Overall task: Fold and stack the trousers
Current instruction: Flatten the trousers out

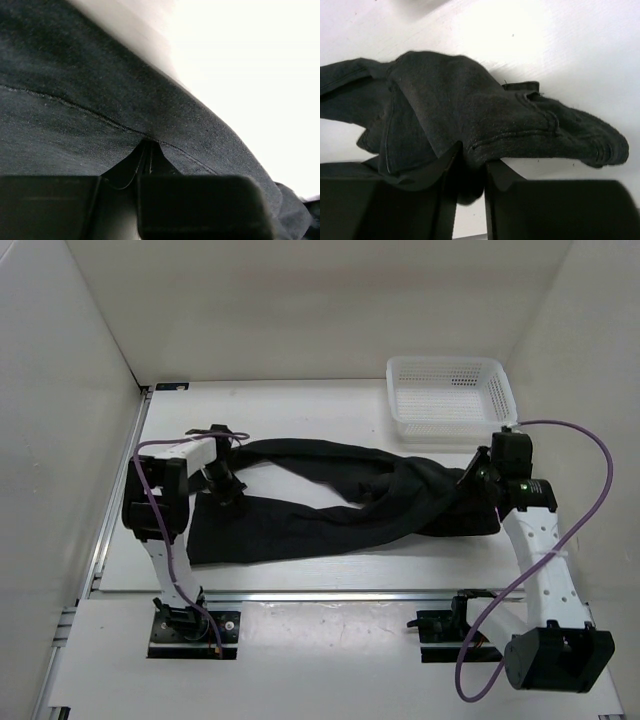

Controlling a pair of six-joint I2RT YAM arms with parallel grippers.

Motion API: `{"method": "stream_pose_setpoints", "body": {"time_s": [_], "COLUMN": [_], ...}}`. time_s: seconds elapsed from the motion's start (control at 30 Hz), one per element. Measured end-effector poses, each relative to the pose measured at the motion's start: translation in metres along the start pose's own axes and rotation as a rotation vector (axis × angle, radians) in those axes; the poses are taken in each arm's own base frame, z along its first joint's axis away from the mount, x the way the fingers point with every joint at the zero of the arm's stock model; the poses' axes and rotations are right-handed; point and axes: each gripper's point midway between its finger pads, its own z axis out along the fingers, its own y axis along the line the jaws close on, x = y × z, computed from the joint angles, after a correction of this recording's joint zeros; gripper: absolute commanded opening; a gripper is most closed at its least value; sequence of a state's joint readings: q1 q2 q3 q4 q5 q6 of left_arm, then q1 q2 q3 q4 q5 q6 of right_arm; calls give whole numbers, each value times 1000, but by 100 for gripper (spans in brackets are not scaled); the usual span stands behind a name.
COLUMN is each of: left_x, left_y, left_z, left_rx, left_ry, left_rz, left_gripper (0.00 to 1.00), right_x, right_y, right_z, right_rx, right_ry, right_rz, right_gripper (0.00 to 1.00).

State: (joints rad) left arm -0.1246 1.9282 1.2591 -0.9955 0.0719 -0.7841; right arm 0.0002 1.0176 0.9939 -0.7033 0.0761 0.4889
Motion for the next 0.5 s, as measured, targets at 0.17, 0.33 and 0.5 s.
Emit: {"method": "stream_pose_setpoints", "body": {"time_s": [0.17,0.33,0.5], "left_x": [-27,-80,-135], "left_y": [16,44,56], "left_z": [-3,-14,-52], "left_rx": [6,-33,-50], "left_ry": [-14,-90,-239], "left_rz": [-53,-137,-172], "left_gripper": [13,13,25], "right_x": [28,63,85], "right_y": [-7,-10,-5], "right_z": [0,5,0], "right_rx": [-16,-46,-93], "right_ry": [41,134,208], "right_rz": [17,65,94], "right_gripper": [53,82,81]}}
